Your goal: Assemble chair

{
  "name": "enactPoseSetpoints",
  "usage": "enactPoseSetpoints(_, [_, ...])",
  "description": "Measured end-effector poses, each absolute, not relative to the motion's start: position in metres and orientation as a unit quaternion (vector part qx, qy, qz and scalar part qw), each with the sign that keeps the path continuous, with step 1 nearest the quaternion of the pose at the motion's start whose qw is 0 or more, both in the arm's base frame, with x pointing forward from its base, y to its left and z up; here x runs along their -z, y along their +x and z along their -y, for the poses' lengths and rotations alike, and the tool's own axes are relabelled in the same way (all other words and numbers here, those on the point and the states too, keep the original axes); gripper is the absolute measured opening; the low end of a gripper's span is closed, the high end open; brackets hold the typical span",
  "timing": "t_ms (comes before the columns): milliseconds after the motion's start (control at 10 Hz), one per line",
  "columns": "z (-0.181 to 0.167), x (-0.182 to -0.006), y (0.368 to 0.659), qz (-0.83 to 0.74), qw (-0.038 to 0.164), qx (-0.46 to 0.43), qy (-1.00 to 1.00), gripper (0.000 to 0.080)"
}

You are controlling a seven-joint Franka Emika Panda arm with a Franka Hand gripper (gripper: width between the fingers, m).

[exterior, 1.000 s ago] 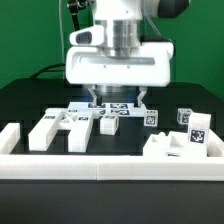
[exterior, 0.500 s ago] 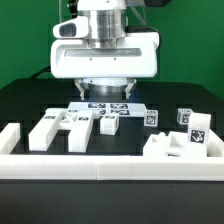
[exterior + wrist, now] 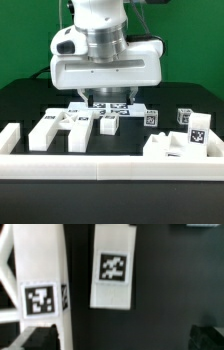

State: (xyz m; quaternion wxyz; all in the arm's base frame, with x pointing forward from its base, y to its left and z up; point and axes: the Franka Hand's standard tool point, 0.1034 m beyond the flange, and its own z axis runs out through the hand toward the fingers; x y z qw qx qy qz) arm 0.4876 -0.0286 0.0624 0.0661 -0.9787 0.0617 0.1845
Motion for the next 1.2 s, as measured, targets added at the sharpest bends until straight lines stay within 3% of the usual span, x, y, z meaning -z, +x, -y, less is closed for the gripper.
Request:
enactPoseSetpoints(200, [0.026, -0.062, 0.482, -0.06, 0.078, -0.247, -0.964, 0.0649])
enactPoseSetpoints(300, [0.028, -0.06, 0.477, -0.076, 0.072, -0.288, -0.952, 0.0649])
enactPoseSetpoints(600, [0.031, -0.055, 0.473, -0.071, 0.079, -0.381, -0.918, 0.0649])
enactPoseSetpoints(1000, [0.034, -0.048, 0.476, -0.075, 0.077, -0.389, -0.915, 0.0649])
enactPoseSetpoints(1200, [0.03, -0.036, 0.473, -0.096, 0.062, -0.394, -0.912, 0.0649])
